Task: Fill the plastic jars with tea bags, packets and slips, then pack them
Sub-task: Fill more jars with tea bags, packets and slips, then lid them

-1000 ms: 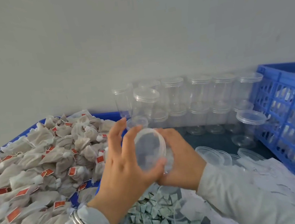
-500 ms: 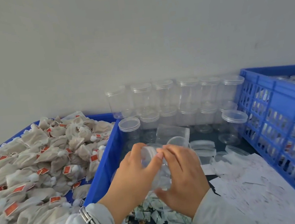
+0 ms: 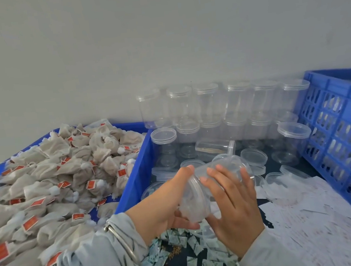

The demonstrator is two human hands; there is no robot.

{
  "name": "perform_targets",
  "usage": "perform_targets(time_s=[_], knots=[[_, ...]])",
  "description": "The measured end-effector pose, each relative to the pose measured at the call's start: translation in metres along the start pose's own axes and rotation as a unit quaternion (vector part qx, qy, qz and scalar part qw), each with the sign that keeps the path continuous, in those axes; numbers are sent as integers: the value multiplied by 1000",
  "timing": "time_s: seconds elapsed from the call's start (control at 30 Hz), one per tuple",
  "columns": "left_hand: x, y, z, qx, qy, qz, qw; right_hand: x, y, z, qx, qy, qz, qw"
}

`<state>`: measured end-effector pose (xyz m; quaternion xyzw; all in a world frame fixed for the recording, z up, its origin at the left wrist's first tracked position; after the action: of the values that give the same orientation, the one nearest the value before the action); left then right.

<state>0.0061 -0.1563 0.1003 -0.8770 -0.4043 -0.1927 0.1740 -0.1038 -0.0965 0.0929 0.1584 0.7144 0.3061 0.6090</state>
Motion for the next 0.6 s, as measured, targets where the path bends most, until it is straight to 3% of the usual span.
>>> perform_targets(time_s=[0.13, 0.2, 0.3, 0.43, 0.6], knots=[[-2, 7, 5, 97, 65, 48, 992, 2, -1, -5, 23, -45, -51, 997], [-3, 16, 5, 152, 83, 64, 983, 8, 3, -27, 19, -158, -86, 984], [-8, 33, -2, 248, 35, 48, 967, 24, 6, -55, -67, -292, -102, 948], [-16, 43, -9, 233, -58, -27, 970, 30, 7, -55, -137, -290, -107, 941], [-21, 52, -11, 153, -102, -115, 976, 29, 4, -43, -170, -277, -91, 941]])
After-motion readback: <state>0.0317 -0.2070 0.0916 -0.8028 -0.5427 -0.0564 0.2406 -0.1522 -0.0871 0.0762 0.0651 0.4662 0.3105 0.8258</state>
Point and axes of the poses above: each hand's wrist, its own x-axis away from the middle knuckle, its own y-axis out of the back of the hand, z = x × y, the point moved 6 cm from there along -x, towards the middle knuckle, and after that the axes turned 11 degrees about z, right-handed, at the moved point
